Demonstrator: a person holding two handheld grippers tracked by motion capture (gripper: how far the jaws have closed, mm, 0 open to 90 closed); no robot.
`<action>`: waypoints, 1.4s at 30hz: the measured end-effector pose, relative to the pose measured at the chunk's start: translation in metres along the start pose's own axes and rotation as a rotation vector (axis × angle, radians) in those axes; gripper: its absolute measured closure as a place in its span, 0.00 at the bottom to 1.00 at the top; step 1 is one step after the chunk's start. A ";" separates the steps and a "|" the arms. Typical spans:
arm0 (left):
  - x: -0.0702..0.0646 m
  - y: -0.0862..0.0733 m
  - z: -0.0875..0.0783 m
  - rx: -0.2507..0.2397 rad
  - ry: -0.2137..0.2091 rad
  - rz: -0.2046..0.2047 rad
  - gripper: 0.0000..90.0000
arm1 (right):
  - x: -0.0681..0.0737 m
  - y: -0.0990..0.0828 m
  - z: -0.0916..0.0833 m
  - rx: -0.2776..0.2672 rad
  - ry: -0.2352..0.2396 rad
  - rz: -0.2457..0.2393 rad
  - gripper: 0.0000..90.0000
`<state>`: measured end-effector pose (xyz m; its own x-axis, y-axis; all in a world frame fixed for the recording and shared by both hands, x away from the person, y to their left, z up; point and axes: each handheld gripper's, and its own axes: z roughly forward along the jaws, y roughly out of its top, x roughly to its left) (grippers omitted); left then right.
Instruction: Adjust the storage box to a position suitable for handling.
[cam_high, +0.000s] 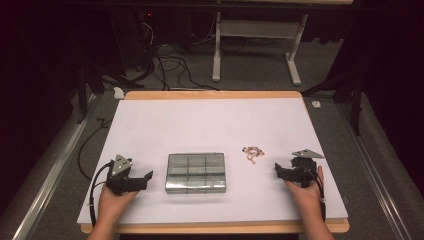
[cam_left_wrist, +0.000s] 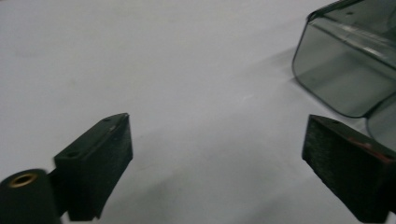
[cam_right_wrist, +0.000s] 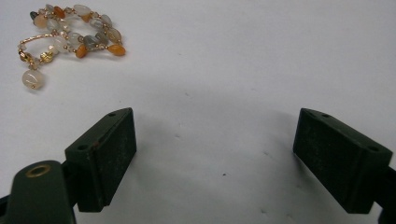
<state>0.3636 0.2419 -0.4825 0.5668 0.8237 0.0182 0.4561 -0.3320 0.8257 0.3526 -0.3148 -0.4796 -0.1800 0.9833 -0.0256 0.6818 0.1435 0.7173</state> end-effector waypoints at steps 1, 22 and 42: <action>0.001 0.000 0.001 0.010 -0.017 -0.010 0.06 | 0.001 -0.001 -0.001 -0.014 -0.001 -0.011 0.16; 0.004 -0.001 -0.004 -0.052 -0.028 -0.027 0.39 | 0.015 -0.005 -0.017 -0.140 0.036 -0.017 0.28; -0.003 -0.001 -0.001 -0.009 -0.008 0.037 0.32 | 0.061 0.042 0.020 -0.013 0.117 -0.071 0.24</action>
<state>0.3610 0.2402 -0.4826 0.5884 0.8074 0.0442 0.4290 -0.3580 0.8293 0.3843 -0.2469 -0.4647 -0.3090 0.9511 0.0043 0.6554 0.2096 0.7256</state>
